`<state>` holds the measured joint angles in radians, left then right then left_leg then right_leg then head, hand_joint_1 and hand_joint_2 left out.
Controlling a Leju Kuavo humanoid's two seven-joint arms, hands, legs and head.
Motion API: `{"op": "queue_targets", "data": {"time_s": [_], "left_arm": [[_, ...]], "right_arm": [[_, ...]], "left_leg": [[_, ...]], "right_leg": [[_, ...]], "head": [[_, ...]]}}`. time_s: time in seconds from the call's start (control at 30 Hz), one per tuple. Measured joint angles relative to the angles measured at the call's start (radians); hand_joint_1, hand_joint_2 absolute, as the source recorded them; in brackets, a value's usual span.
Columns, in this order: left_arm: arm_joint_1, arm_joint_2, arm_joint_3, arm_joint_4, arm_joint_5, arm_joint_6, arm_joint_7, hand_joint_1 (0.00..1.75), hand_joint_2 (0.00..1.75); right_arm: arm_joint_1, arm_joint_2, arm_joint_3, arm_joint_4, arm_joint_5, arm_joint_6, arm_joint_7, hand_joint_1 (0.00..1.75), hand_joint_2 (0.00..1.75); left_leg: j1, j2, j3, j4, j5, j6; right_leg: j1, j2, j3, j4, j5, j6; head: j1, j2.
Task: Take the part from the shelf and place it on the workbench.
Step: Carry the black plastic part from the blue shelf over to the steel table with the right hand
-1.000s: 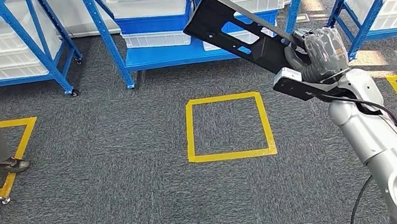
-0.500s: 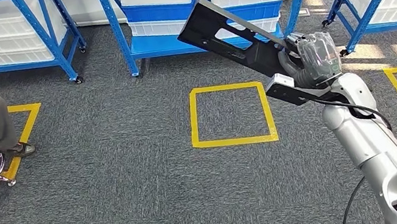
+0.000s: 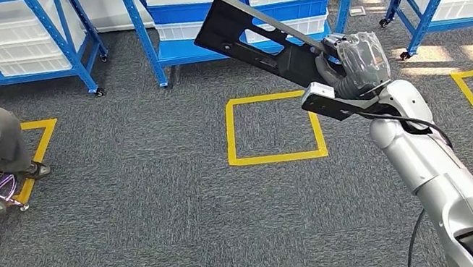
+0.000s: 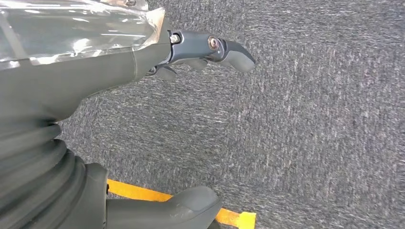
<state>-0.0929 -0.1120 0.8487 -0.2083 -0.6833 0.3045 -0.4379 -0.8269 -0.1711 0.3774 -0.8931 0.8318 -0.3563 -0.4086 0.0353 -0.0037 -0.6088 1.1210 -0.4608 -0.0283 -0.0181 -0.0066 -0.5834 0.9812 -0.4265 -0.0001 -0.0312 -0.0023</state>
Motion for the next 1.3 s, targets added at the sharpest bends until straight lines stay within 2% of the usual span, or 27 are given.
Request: {"op": "queue_targets", "data": {"time_s": [0.03,0.07,0.1,0.23,0.4,0.6,0.67,0.7,0.77,0.8,0.83,0.87,0.9,0.93,1.0,1.03,1.07,1.13,1.2,1.27,1.3], "left_arm": [[-0.002,0.0,0.0,0.0,0.0,0.001,0.001,0.0,1.75],[-0.004,0.0,0.0,0.0,0.0,0.001,0.002,0.0,1.75],[-0.006,0.0,0.0,0.0,0.0,0.002,0.003,0.0,1.75],[-0.007,-0.005,0.0,0.0,0.001,0.004,0.004,0.0,1.75],[-0.006,-0.005,0.005,0.0,0.003,0.007,0.005,0.0,1.75],[0.001,-0.008,0.016,0.0,0.01,0.014,0.011,0.0,1.75],[0.002,-0.01,0.017,0.0,0.01,0.014,0.015,0.0,1.75],[0.002,-0.011,0.018,0.0,0.01,0.014,0.017,0.0,1.75],[0.002,-0.012,0.02,0.0,0.01,0.014,0.019,0.0,1.75],[0.003,-0.012,0.022,0.0,0.01,0.014,0.02,0.0,1.75],[0.003,-0.013,0.023,0.0,0.01,0.014,0.021,0.0,1.75],[0.004,-0.014,0.024,0.0,0.01,0.014,0.022,0.0,1.75],[0.005,-0.015,0.025,0.0,0.01,0.014,0.022,0.0,1.75],[0.005,-0.016,0.025,0.0,0.01,0.014,0.023,0.0,1.75],[0.005,-0.018,0.025,0.0,0.01,0.015,0.023,0.0,1.75],[0.005,-0.018,0.026,0.0,0.01,0.015,0.023,0.0,1.75],[0.005,-0.019,0.026,0.0,0.01,0.015,0.023,0.0,1.75],[0.007,-0.018,0.027,0.0,0.012,0.015,0.023,0.0,1.75],[0.008,-0.018,0.029,0.001,0.013,0.016,0.023,0.0,1.75],[0.008,-0.018,0.032,0.001,0.013,0.016,0.023,0.0,1.75],[0.008,-0.018,0.033,0.001,0.013,0.016,0.024,0.0,1.75]], "right_arm": [[-0.002,0.001,0.001,0.002,-0.003,0.001,-0.001,1.75,1.75],[-0.006,0.002,0.001,0.004,-0.006,0.005,-0.003,1.75,1.75],[-0.011,0.003,0.002,0.006,-0.009,0.009,-0.005,1.75,1.75],[-0.027,0.01,0.01,0.015,0.015,0.01,-0.008,1.75,1.75],[-0.044,0.024,0.035,0.032,0.034,0.006,0.0,1.75,1.75],[-0.053,0.043,0.054,0.042,0.045,0.006,0.0,1.75,1.75],[-0.058,0.046,0.059,0.043,0.048,0.007,0.0,1.75,1.75],[-0.061,0.046,0.061,0.044,0.049,0.007,0.001,1.75,1.75],[-0.066,0.047,0.066,0.048,0.049,0.008,0.001,1.75,1.75],[-0.067,0.047,0.069,0.05,0.049,0.009,0.001,1.75,1.75],[-0.067,0.047,0.072,0.053,0.049,0.009,0.001,1.75,1.75],[-0.067,0.047,0.074,0.055,0.049,0.009,0.001,1.75,1.75],[-0.067,0.047,0.075,0.057,0.049,0.009,0.001,1.75,1.75],[-0.068,0.046,0.076,0.058,0.049,0.009,0.001,1.75,1.75],[-0.072,0.046,0.077,0.058,0.049,0.009,0.001,1.75,1.75],[-0.074,0.046,0.078,0.058,0.048,0.009,0.001,1.75,1.75],[-0.074,0.047,0.079,0.058,0.048,0.009,0.001,1.75,1.75],[-0.074,0.049,0.081,0.058,0.047,0.009,0.001,1.75,1.75],[-0.075,0.051,0.082,0.057,0.046,0.009,0.002,1.75,1.75],[-0.075,0.052,0.083,0.056,0.045,0.009,0.002,1.75,1.75],[-0.073,0.052,0.085,0.056,0.045,0.009,0.002,1.75,1.75]], "left_leg": [[0.0,-0.001,0.043,-0.062,-0.005,0.003],[-0.003,-0.001,0.068,-0.104,-0.016,0.01],[-0.007,-0.001,0.075,-0.123,-0.022,0.017],[-0.025,0.001,0.062,-0.132,-0.013,0.041],[-0.042,0.001,0.04,-0.126,0.002,0.064],[-0.049,-0.002,0.022,-0.116,0.012,0.08],[-0.046,-0.003,0.021,-0.12,0.02,0.092],[-0.043,-0.004,0.02,-0.123,0.024,0.098],[-0.042,-0.009,0.014,-0.123,0.029,0.105],[-0.044,-0.013,0.011,-0.123,0.031,0.106],[-0.045,-0.019,0.008,-0.122,0.033,0.106],[-0.047,-0.026,0.005,-0.122,0.035,0.105],[-0.049,-0.033,0.004,-0.121,0.037,0.104],[-0.05,-0.041,0.003,-0.121,0.038,0.102],[-0.053,-0.055,-0.002,-0.119,0.042,0.095],[-0.054,-0.061,-0.006,-0.118,0.044,0.09],[-0.054,-0.066,-0.009,-0.117,0.047,0.086],[-0.051,-0.073,-0.016,-0.114,0.048,0.076],[-0.049,-0.05,-0.036,-0.074,0.019,0.062],[-0.04,-0.018,-0.09,0.042,-0.045,0.047],[-0.034,-0.012,-0.121,0.11,-0.073,0.04]], "right_leg": [[0.0,-0.001,-0.007,0.003,0.005,0.007],[0.001,-0.002,-0.012,0.004,0.011,0.015],[0.003,-0.003,-0.018,0.006,0.015,0.022],[0.007,-0.003,-0.031,0.003,0.026,0.023],[-0.008,-0.003,-0.044,-0.01,0.054,0.054],[-0.017,-0.006,-0.051,-0.014,0.068,0.073],[-0.019,-0.007,-0.063,0.006,0.052,0.073],[-0.02,-0.007,-0.081,0.044,0.028,0.067],[-0.018,-0.005,-0.136,0.181,-0.043,0.052],[-0.016,-0.004,-0.161,0.25,-0.072,0.049],[-0.013,-0.002,-0.172,0.292,-0.089,0.048],[-0.009,0.0,-0.164,0.295,-0.09,0.049],[-0.006,0.004,-0.135,0.258,-0.079,0.051],[-0.003,0.014,-0.091,0.19,-0.061,0.052],[0.004,0.041,-0.012,0.062,-0.036,0.044],[0.006,0.05,0.007,0.029,-0.031,0.039],[0.008,0.05,0.012,0.019,-0.031,0.034],[0.004,0.033,0.011,0.017,-0.025,0.026],[-0.004,0.016,0.013,0.013,-0.021,0.012],[-0.004,-0.001,0.012,0.011,-0.019,0.001],[-0.003,-0.01,0.012,0.011,-0.019,-0.002]], "head": [[0.001,0.0],[0.001,0.0],[0.002,0.0],[0.003,0.0],[0.002,0.0],[0.002,0.0],[0.003,0.0],[0.003,0.0],[0.005,0.0],[0.004,0.0],[0.004,0.0],[0.005,0.0],[0.004,0.0],[0.005,0.0],[0.004,0.0],[0.003,0.0],[0.003,0.0],[0.004,0.0],[0.0,0.0],[-0.004,0.0],[-0.004,0.0]]}}
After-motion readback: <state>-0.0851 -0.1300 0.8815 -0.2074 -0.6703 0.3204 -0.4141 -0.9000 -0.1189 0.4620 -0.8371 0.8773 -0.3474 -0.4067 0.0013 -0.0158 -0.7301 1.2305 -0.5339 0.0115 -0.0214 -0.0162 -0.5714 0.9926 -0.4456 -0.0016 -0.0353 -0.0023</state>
